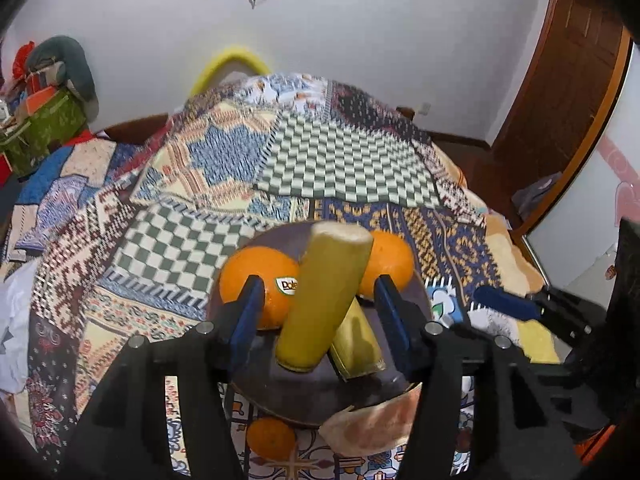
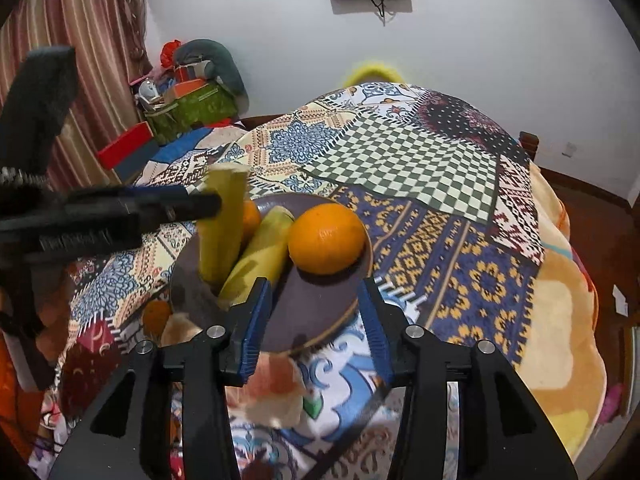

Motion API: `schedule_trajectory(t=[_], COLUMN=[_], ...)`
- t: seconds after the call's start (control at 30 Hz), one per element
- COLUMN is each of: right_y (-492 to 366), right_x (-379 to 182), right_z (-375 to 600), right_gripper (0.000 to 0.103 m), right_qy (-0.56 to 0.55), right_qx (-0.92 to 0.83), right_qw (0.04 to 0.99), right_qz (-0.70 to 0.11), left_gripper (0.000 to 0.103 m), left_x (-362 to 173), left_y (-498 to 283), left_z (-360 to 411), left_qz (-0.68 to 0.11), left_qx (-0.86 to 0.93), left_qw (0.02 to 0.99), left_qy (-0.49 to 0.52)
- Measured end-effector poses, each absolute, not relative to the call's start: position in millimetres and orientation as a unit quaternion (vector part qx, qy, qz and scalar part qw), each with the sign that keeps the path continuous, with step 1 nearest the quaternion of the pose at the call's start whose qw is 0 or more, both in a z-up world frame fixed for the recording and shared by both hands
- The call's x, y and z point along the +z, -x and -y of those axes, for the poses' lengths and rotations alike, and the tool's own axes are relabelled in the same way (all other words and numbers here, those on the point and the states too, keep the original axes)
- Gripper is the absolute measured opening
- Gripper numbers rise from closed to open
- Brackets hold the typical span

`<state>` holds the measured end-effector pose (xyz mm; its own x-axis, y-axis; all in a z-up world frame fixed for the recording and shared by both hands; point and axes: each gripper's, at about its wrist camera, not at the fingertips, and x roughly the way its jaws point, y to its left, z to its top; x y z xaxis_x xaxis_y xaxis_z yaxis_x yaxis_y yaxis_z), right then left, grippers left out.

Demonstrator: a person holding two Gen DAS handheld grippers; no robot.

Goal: Organize fruits
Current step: 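Lift both cylinders, lay them on the plate between the oranges, open both tools, then lower the right tool onto the dark brown date and close it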

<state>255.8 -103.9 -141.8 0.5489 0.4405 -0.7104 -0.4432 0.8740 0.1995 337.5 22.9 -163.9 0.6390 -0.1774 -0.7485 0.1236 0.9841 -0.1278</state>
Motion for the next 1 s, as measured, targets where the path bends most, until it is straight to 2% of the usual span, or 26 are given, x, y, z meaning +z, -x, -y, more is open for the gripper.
schedule_trajectory(t=[0.2,0.33,1.0], right_y=[-241.4,-229.6,-160.3], right_x=[-138.1,-134.5,-142.2], right_z=[112.7,117.9,130.8], right_gripper=[0.044,0.051,0.052], right_qy=[0.001,-0.005,0.006], right_qx=[0.243,0.241,0.222], right_qw=[0.881,0.881,0.873], right_qz=[-0.407,-0.407,-0.435], left_gripper=[0.056,0.056,0.061], left_x=[-154.0,-155.9,-194.6], left_y=[-319.1,-298.7,-201.7], left_z=[-24.0,-25.8,-19.4], left_qz=[-0.414,-0.422,-0.483], left_qx=[-0.081,-0.079,-0.086], left_qw=[0.906,0.903,0.87], left_qy=[0.028,0.022,0.044])
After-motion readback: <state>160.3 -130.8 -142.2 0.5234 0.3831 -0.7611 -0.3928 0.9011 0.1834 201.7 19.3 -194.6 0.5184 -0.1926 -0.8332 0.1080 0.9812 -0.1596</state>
